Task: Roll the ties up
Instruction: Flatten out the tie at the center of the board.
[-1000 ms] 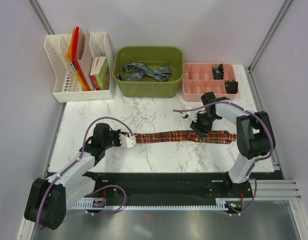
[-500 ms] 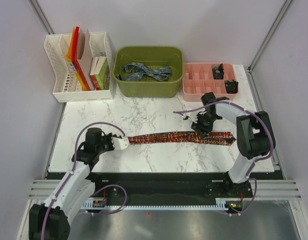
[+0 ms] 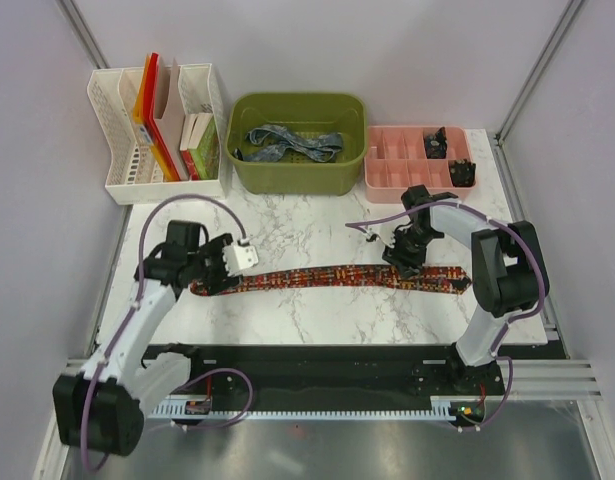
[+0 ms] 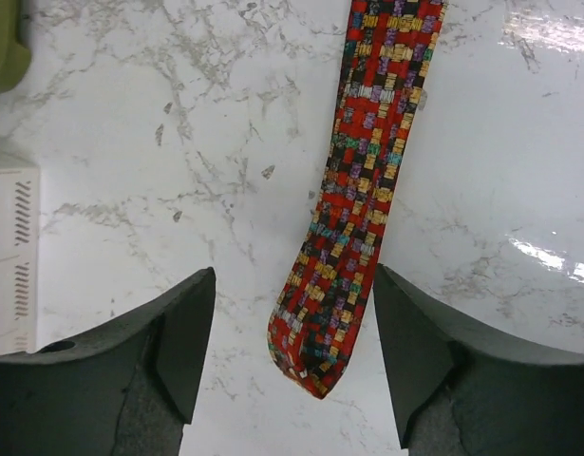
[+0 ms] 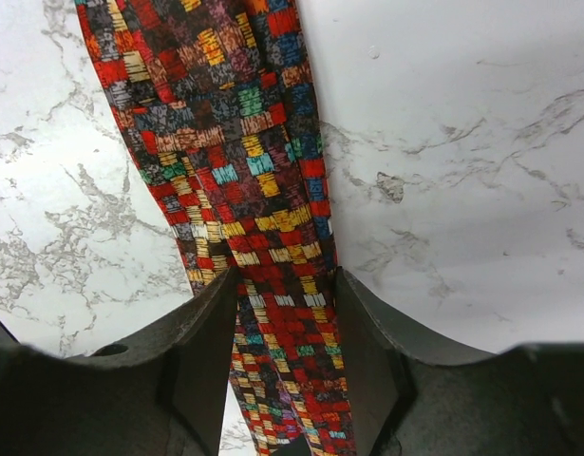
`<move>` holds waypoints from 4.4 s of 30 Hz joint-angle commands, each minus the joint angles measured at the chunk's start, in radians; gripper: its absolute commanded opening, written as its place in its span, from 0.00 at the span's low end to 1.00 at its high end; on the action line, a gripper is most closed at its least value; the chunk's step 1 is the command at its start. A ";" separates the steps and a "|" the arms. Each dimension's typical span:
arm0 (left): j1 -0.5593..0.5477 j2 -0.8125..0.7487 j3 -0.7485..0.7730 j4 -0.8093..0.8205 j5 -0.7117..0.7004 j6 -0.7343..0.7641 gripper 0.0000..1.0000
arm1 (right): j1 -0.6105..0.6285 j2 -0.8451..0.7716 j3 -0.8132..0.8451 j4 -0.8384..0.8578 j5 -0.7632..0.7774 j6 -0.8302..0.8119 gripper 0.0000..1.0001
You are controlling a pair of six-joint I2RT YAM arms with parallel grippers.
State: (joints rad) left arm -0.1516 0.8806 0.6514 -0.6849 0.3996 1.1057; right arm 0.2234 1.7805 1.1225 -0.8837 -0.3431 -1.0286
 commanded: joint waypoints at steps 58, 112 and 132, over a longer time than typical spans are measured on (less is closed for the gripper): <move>-0.023 0.580 0.142 0.147 -0.011 0.083 0.47 | -0.501 0.013 -0.110 0.186 0.108 0.160 0.26; 0.279 0.518 0.315 0.117 0.042 -0.238 0.59 | -0.503 0.036 0.175 0.020 -0.019 0.038 0.34; 0.538 0.623 0.361 0.036 -0.028 -0.750 0.59 | -0.067 -0.076 0.152 0.172 -0.283 0.560 0.40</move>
State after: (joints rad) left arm 0.3725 1.4796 1.0069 -0.6144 0.3637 0.4408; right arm 0.0391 1.7397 1.2854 -0.8364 -0.5358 -0.6670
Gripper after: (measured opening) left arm 0.600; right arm 0.413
